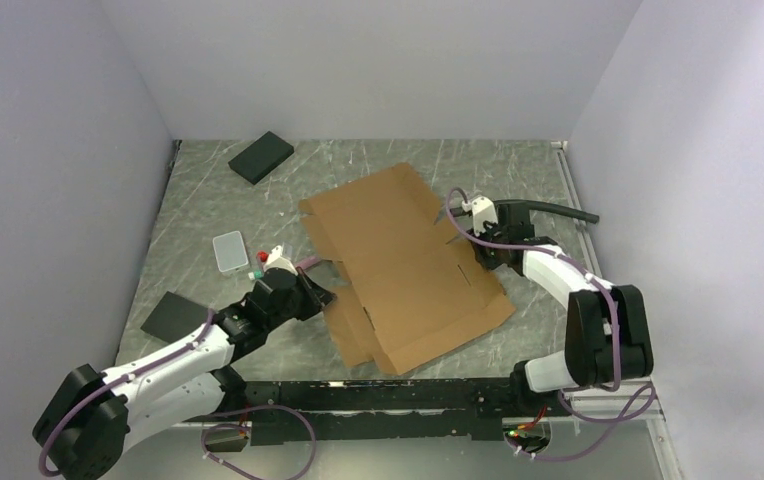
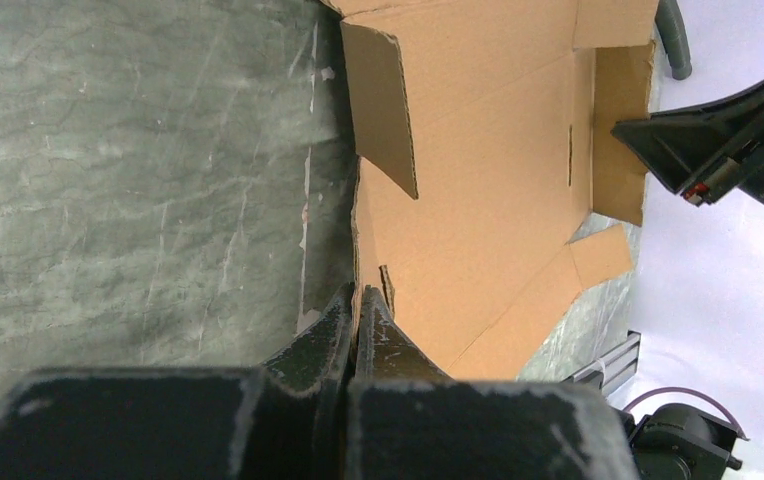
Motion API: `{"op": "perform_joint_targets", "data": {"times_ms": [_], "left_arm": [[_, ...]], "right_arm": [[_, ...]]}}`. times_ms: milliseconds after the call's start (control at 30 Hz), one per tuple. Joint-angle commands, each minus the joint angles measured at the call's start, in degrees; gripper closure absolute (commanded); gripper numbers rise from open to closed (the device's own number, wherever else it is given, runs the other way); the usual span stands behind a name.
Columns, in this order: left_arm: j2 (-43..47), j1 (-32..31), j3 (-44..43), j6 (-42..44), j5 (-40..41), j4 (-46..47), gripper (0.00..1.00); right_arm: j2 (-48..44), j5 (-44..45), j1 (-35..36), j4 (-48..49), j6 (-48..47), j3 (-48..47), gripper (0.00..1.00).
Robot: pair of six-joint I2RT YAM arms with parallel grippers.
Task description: Fold the paper box
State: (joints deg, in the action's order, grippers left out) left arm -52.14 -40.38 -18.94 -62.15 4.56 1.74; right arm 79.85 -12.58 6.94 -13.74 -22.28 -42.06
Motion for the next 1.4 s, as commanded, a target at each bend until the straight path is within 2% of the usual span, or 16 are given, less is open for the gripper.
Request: {"op": "perform_joint_targets", "data": {"times_ms": [0,67,233,267,400,600,733,867,1100,1367], "left_arm": [[1.4,-0.4,-0.9,1.2,0.9,1.3,1.0],[2.0,-0.4,-1.0,1.8,1.2,0.8,1.0],[3.0,-0.4,-2.9,4.8,1.6,-1.6,0.95],[3.1,-0.4,-3.7,5.6,1.9,-3.2,0.91],[4.3,-0.4,-7.2,10.1,3.2,-7.6,0.67],[7.9,-0.3,-16.3,20.7,6.4,-17.3,0.25],[10.0,-0.3,-22.8,29.0,8.9,-23.0,0.1],[11.5,-0.3,-26.7,36.9,9.6,-23.6,0.04],[12.0,-0.3,-30.9,48.8,7.3,-17.4,0.01],[9.8,-0.3,-29.1,52.3,-2.2,-10.9,0.0]], "right_arm": [[2.4,9.0,0.4,3.2,-0.2,-4.0,0.9],[1.7,9.7,0.5,3.4,-0.1,-4.1,0.99],[-6.4,7.4,-0.1,3.0,-2.4,-3.9,1.0],[-8.6,5.7,-0.8,2.6,-3.0,-3.8,1.0],[-16.4,0.1,-4.6,2.2,-4.8,-3.3,1.0],[-24.7,-7.1,-6.5,-0.2,-10.8,-4.4,1.0],[-24.6,-8.6,-6.6,-5.1,-14.5,-10.4,1.0],[-22.5,-10.6,-6.6,-10.9,-18.0,-20.0,1.0],[-15.8,-13.5,-6.6,-22.7,-24.8,-39.5,1.0],[-12.8,-20.9,-6.3,-36.7,-34.8,-55.9,1.0]]}}
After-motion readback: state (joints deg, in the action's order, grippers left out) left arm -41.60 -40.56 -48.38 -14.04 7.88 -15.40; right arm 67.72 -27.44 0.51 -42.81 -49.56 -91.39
